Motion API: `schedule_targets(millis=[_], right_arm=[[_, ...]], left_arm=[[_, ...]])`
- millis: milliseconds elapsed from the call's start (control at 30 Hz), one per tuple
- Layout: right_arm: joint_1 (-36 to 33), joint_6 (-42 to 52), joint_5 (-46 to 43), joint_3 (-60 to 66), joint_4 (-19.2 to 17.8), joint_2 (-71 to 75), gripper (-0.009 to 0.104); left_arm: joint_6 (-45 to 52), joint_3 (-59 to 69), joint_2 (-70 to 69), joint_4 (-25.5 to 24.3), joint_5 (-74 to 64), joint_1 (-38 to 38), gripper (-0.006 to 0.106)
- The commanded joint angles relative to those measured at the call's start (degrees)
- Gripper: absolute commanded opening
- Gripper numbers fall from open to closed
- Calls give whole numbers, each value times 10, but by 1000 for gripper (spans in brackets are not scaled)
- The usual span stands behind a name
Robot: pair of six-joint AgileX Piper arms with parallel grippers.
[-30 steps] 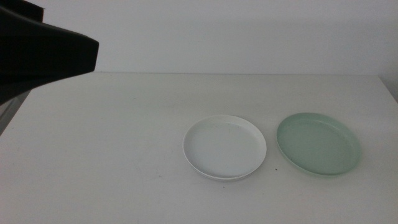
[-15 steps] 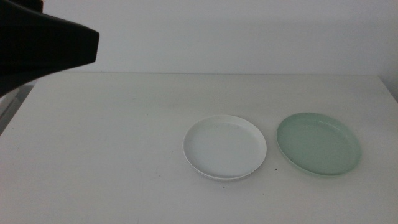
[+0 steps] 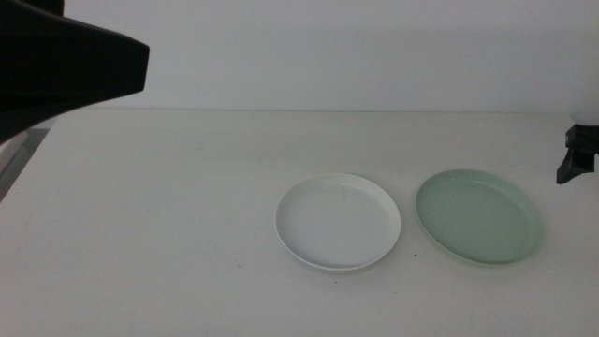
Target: Stack the three bowls on top of each other.
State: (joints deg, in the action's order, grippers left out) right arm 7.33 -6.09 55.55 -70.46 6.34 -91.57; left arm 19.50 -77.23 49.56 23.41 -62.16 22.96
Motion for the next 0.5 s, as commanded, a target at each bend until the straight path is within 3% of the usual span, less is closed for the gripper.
schedule_targets(millis=[0,467], right_arm=[[19,17,1,-26,26,-42,93],[4,31,-94,-32,35,-200,90]], left_arm=[[0,0,-2,5,7,0,94],[0,0,-2,5,7,0,94]])
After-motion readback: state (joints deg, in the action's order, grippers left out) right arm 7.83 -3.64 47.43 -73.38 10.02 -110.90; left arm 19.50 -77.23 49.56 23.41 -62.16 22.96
